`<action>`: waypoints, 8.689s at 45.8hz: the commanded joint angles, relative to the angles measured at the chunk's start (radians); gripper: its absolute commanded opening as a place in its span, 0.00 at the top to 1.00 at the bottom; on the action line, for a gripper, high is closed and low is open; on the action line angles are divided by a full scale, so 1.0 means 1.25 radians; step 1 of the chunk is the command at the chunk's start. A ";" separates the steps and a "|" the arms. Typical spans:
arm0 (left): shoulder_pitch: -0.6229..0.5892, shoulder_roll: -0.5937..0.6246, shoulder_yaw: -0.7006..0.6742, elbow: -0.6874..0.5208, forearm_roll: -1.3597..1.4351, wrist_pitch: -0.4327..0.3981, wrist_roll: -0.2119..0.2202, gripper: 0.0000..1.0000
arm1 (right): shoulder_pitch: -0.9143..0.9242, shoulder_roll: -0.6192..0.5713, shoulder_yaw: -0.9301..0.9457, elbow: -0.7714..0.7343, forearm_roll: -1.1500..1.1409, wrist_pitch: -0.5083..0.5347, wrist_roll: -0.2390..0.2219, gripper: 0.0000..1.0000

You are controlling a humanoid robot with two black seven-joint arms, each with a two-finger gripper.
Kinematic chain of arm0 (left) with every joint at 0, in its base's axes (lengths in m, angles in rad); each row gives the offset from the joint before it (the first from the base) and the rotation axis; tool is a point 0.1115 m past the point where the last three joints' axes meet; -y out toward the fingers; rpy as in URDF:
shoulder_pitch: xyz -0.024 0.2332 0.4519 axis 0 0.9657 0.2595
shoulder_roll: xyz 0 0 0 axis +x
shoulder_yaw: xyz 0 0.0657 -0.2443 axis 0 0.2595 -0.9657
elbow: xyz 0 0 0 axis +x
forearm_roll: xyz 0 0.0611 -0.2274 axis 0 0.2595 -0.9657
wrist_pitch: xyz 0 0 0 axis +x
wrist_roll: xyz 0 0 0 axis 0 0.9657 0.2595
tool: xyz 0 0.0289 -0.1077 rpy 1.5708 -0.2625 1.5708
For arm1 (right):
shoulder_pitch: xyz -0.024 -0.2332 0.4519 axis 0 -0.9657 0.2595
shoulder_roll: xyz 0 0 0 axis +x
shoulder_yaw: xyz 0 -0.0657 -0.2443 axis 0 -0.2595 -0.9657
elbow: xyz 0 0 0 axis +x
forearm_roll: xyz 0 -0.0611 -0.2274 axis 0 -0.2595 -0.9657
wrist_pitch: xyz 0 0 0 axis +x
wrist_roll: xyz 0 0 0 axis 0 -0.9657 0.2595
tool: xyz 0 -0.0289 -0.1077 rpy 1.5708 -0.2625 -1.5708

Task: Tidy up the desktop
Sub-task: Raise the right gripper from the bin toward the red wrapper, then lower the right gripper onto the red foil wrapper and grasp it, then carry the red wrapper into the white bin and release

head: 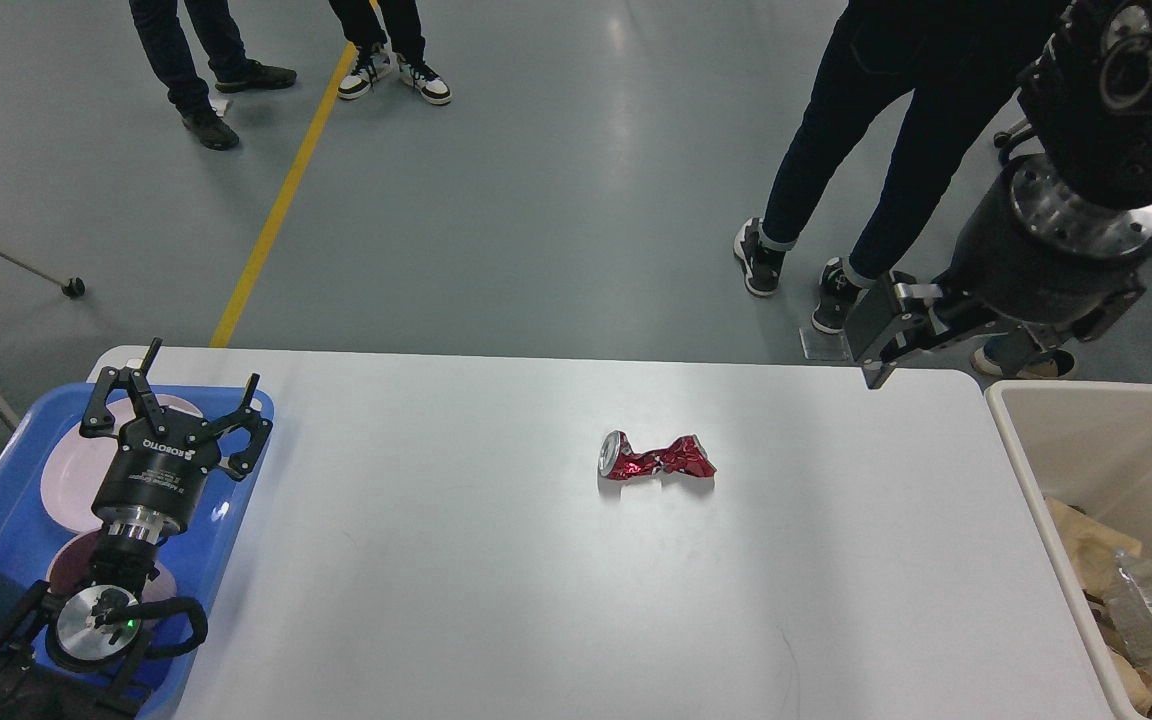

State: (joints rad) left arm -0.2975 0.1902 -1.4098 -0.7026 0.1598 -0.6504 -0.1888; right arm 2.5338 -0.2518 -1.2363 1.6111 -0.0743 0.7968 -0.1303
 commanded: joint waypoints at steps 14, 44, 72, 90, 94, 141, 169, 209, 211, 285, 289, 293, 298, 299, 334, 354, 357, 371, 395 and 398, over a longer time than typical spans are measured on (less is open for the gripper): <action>0.000 0.000 0.000 0.000 0.001 0.000 0.001 0.04 | 0.011 0.008 0.040 0.055 0.005 -0.014 0.000 0.00; 0.000 0.000 0.000 0.000 0.001 0.000 0.001 0.04 | -0.297 0.042 0.185 -0.096 0.025 -0.160 0.001 0.00; 0.000 0.000 0.000 0.000 0.001 0.000 0.001 0.04 | -0.789 0.234 0.210 -0.646 -0.088 -0.348 0.012 0.00; 0.000 0.000 -0.001 0.000 0.001 0.000 0.001 0.04 | -1.056 0.347 0.211 -0.912 -0.177 -0.491 0.022 0.01; 0.000 0.000 -0.001 0.000 0.000 0.000 0.001 0.04 | -1.071 0.349 0.212 -0.912 -0.182 -0.531 0.022 0.02; 0.000 0.000 -0.001 0.000 0.001 0.000 0.001 0.04 | -1.159 0.344 0.245 -0.961 -0.258 -0.597 0.021 0.01; 0.000 0.000 -0.001 0.000 0.001 0.000 0.001 0.04 | -1.173 0.344 0.265 -0.962 -0.258 -0.623 0.020 0.36; 0.000 0.000 0.000 0.000 0.001 0.000 0.001 0.04 | -1.188 0.344 0.286 -0.951 -0.258 -0.621 0.011 1.00; 0.000 0.000 0.000 0.000 0.001 0.000 0.001 0.04 | -1.189 0.345 0.293 -0.951 -0.258 -0.621 0.010 1.00; 0.000 0.000 -0.001 0.000 0.001 0.000 0.001 0.04 | -0.485 0.025 0.264 -0.378 -0.089 -0.004 -0.049 1.00; -0.001 0.000 0.000 0.000 0.001 0.000 0.001 0.04 | -0.367 -0.018 0.212 -0.271 -0.084 0.006 -0.048 1.00; 0.000 0.000 0.000 0.000 0.001 0.000 0.001 0.04 | -0.270 -0.029 0.139 -0.186 -0.079 0.001 -0.037 1.00; 0.000 0.000 0.000 0.000 0.001 0.000 0.001 0.04 | -0.200 -0.022 0.053 -0.130 -0.038 -0.014 -0.008 1.00; 0.000 0.000 0.000 0.000 0.001 0.000 0.001 0.04 | -0.192 -0.021 0.037 -0.127 -0.029 -0.018 0.003 1.00; 0.000 0.000 0.000 0.000 0.001 0.000 0.000 0.04 | -0.354 -0.267 -0.219 -0.319 -0.060 -0.100 0.051 1.00; 0.000 0.000 0.000 0.000 0.000 0.000 0.000 0.04 | -1.089 -0.369 0.122 -0.824 -0.057 -0.286 0.053 1.00; 0.000 0.000 0.000 0.000 0.000 0.000 0.000 0.04 | -1.207 -0.345 0.197 -0.878 -0.057 -0.351 0.053 1.00; 0.000 0.000 0.000 0.000 0.001 0.000 0.000 0.04 | -1.549 -0.147 0.344 -1.187 -0.018 -0.515 0.048 1.00; 0.000 0.000 0.000 0.000 0.001 0.000 0.000 0.04 | -1.629 -0.091 0.346 -1.293 0.025 -0.619 0.043 0.10; 0.000 0.000 0.000 0.000 0.001 0.000 0.000 0.04 | -1.629 -0.091 0.347 -1.286 0.025 -0.648 0.044 0.00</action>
State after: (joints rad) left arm -0.2976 0.1902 -1.4097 -0.7026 0.1606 -0.6504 -0.1887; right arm 0.4978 -0.3648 -0.8010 -0.0066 -0.0429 0.0497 -0.0785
